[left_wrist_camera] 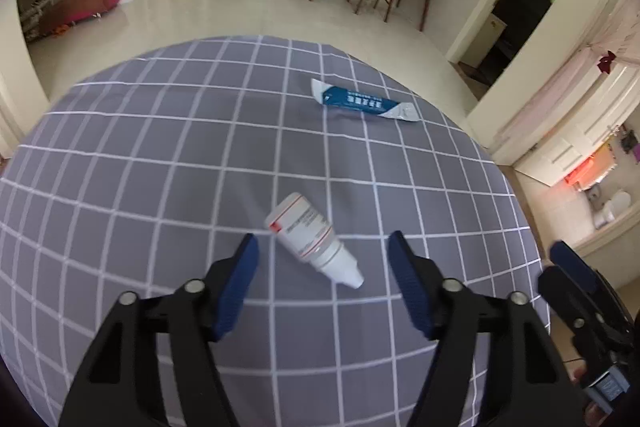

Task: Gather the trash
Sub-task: 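Move both grippers back over the white bottle and blue tube on the table, then grasp the blue-white tube with the right gripper while the left grasps the white bottle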

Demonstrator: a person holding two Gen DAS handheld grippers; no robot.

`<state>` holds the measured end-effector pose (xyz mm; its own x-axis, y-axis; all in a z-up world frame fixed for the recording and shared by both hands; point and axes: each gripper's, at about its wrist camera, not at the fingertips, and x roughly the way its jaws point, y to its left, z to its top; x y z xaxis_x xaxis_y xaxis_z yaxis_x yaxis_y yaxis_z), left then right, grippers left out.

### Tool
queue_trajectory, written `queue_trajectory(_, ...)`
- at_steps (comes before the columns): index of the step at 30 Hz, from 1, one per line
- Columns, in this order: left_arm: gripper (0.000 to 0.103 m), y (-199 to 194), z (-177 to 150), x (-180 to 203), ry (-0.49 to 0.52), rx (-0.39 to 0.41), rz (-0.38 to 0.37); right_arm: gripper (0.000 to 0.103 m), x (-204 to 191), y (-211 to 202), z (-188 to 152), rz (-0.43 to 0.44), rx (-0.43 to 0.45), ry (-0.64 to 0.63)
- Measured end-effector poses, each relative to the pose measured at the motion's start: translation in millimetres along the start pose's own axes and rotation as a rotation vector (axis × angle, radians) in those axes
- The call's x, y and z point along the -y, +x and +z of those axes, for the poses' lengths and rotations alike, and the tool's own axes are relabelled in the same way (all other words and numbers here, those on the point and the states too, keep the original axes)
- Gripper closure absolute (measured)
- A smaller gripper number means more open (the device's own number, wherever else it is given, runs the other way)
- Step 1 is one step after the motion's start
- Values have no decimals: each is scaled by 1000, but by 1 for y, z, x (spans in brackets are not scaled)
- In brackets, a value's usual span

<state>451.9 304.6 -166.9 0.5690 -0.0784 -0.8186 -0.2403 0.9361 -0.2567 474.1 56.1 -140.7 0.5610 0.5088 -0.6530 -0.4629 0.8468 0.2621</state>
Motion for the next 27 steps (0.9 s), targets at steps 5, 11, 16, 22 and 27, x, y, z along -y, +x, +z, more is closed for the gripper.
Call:
queue_trajectory(5, 77, 9, 13, -7, 35, -1, -13, 34, -11, 26, 12, -9, -20, -30)
queue_trajectory(11, 77, 0, 29, -39, 16, 40, 32, 31, -37, 62, 34, -12, -41, -112)
queue_trajectory(16, 77, -1, 47, -68, -4, 53, 69, 31, -62, 104, 53, -59, -53, -264)
queue_trajectory(22, 77, 8, 65, -84, 14, 51, 95, 31, -65, 150, 75, -90, -89, -377)
queue_trajectory(27, 77, 19, 78, -82, 35, 45, 91, 31, -62, 181, 89, -67, -136, -439)
